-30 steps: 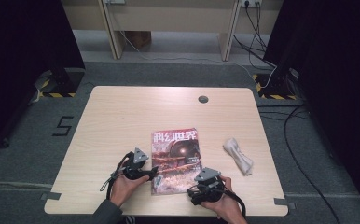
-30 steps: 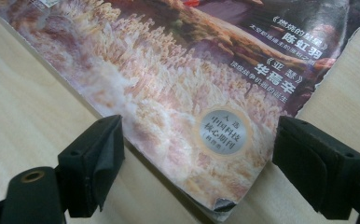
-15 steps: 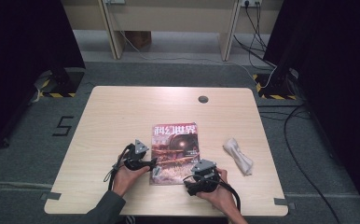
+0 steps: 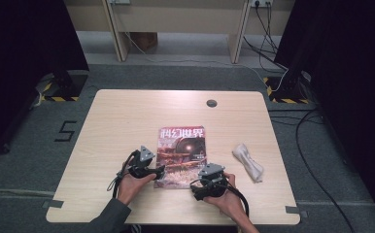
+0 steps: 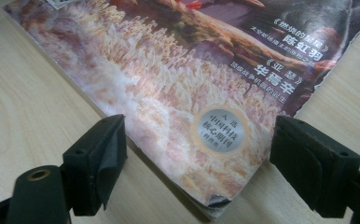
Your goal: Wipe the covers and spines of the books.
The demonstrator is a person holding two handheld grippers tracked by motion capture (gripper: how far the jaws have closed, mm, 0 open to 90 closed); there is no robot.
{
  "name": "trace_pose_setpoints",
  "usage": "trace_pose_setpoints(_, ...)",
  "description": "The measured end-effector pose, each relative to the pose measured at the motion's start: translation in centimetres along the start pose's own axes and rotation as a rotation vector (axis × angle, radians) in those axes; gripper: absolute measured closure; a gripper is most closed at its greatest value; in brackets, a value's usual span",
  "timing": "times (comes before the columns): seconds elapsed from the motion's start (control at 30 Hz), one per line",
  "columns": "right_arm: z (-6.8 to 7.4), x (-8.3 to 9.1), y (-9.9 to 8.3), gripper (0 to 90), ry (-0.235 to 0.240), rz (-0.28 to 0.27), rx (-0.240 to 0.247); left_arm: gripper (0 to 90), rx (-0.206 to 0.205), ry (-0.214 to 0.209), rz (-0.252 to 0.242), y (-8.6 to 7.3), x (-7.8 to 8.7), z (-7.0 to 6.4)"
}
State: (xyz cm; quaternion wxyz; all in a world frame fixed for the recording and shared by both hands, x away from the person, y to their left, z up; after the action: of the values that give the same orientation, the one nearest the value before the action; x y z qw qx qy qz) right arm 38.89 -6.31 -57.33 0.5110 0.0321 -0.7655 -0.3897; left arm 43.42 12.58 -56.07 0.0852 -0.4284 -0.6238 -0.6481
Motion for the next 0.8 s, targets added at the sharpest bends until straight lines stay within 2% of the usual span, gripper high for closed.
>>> trace_pose_setpoints(0.07,0.1,0.0,0.1,20.8,0.01,-0.005,-0.001,30.5,-0.008,-0.027,-0.009,-0.3,1.2,-0.6)
trace_pose_setpoints(0.17,0.1,0.1,0.1,21.7,0.016,-0.006,-0.007,30.4,-0.013,-0.039,-0.003,-0.9,2.0,-0.7)
trace_pose_setpoints(0.33,0.0,0.9,0.5,24.6,0.054,-0.051,-0.007,29.6,0.024,-0.078,0.015,-2.3,2.7,-0.7)
trace_pose_setpoints(0.43,-0.6,2.1,0.4,26.6,0.033,-0.07,0.021,28.7,0.026,-0.1,0.013,-3.2,3.7,-0.9)
trace_pose_setpoints(0.53,-2.0,2.9,0.0,33.3,0.001,-0.085,0.005,26.7,0.022,-0.12,0.022,-3.9,4.4,-1.3)
trace_pose_setpoints(0.57,-2.0,2.9,0.0,33.3,0.001,-0.085,0.005,25.0,0.022,-0.12,0.022,-3.9,4.4,-1.3)
trace_pose_setpoints(0.6,-3.0,3.4,-0.3,38.8,-0.009,-0.099,0.011,22.9,0.027,-0.127,0.039,-4.7,4.7,-1.6)
trace_pose_setpoints(0.8,-6.4,5.1,-1.5,46.4,-0.105,-0.112,-0.012,19.1,0.011,-0.132,0.058,-5.7,5.1,-1.8)
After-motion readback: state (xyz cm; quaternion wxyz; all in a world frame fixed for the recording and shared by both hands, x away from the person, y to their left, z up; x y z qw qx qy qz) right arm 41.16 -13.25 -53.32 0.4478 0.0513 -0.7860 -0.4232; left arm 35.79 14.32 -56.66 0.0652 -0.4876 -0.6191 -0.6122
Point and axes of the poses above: each handheld gripper's, and its own axes: x roughly backward along the jaws, y roughly out of its top, z roughly to its left, the point moved 9 cm from there along -x, roughly forward along the jaws, and after that the axes turned 12 degrees about x, right-handed, at the moved point
